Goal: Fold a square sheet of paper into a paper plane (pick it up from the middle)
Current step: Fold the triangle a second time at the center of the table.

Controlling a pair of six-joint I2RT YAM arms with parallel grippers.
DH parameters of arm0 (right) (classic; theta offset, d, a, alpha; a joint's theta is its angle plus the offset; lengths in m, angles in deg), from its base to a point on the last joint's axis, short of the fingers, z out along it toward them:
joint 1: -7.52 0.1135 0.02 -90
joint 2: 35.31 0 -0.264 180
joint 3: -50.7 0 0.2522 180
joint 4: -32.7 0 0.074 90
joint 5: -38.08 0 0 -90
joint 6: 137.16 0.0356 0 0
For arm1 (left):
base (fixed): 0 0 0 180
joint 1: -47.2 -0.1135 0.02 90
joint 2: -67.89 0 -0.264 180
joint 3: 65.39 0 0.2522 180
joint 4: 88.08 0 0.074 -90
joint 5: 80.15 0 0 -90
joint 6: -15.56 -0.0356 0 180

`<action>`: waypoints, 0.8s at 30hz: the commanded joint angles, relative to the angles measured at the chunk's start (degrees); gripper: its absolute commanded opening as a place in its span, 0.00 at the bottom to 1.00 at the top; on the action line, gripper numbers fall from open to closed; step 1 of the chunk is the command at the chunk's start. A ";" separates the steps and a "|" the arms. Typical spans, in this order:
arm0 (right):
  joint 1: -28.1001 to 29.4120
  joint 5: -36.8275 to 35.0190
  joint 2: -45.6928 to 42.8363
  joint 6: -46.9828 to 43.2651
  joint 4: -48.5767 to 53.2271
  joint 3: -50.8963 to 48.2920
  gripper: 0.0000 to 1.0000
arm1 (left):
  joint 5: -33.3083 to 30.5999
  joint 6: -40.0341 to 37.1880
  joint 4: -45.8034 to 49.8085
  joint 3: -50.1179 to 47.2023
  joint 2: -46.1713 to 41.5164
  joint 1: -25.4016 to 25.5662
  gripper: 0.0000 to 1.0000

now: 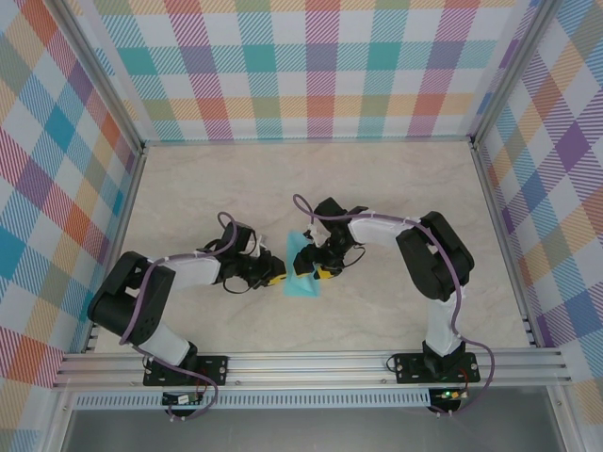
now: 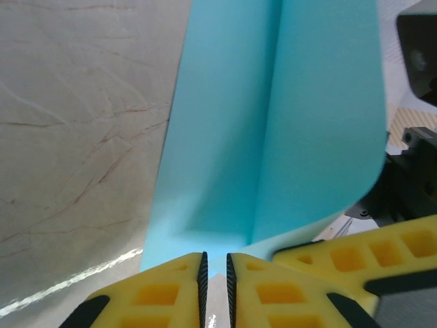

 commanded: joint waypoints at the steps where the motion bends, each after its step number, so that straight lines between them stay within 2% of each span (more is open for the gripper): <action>1: -2.05 -10.56 4.63 -1.98 -1.90 -3.49 0.70 | 0.19 0.23 -1.77 1.51 2.09 1.35 0.14; 10: -3.78 -1.05 3.08 -4.00 -3.73 -3.29 0.74 | 0.48 0.04 -2.98 2.61 6.03 2.06 0.08; 16: -6.20 6.32 -1.58 -1.68 -7.66 -3.67 0.79 | 0.61 -0.48 -2.78 2.35 6.04 2.13 0.07; 20: -6.89 7.01 -5.35 -0.26 -9.49 -3.40 0.82 | 0.78 -0.62 -2.82 2.35 6.22 2.12 0.08; 24: -7.05 3.25 -7.46 1.54 -10.12 -3.75 0.79 | 1.02 -0.64 -3.20 2.17 5.78 2.13 0.09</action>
